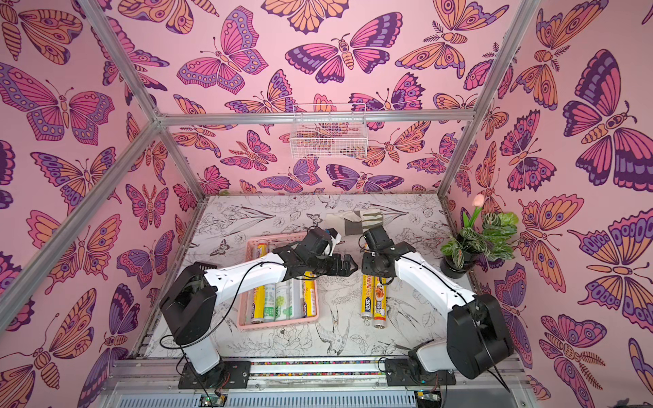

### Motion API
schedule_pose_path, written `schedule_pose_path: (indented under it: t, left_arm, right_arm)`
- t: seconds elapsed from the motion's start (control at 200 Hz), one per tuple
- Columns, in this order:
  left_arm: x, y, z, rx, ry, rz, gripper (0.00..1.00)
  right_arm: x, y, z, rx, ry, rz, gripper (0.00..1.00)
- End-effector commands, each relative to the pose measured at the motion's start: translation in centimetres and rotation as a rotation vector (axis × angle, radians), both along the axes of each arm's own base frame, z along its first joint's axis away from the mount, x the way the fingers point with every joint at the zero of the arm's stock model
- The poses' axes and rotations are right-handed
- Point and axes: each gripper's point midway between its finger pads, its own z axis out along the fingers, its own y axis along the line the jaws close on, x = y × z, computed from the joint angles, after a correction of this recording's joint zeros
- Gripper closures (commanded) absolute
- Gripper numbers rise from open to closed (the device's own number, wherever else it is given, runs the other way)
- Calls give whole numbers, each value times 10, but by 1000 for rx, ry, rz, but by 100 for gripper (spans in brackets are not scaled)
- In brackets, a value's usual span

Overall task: Put the plastic wrap into the basket
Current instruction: Pick up the plastic wrap from the center of the board.

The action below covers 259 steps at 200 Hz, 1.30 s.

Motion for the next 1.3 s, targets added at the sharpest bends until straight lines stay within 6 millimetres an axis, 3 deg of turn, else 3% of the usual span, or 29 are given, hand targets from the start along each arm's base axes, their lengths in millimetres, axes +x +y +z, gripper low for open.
schedule_pose_path:
  t: [0.0,0.386,0.486,1.292]
  left_arm:
    - [0,-5,8,-24,-6,-20,0]
    - [9,5,8,-39,11,38,0]
    - [11,8,10,-42,5,41,0]
    - [12,17,8,-36,7,59,0]
  right_arm:
    - [-2,-7,-12,-52,41,9,56]
    - [3,2,-28,-66,103,64,58]
    - [3,3,-41,-84,140,66,58]
    - [11,13,-60,-109,168,70,52]
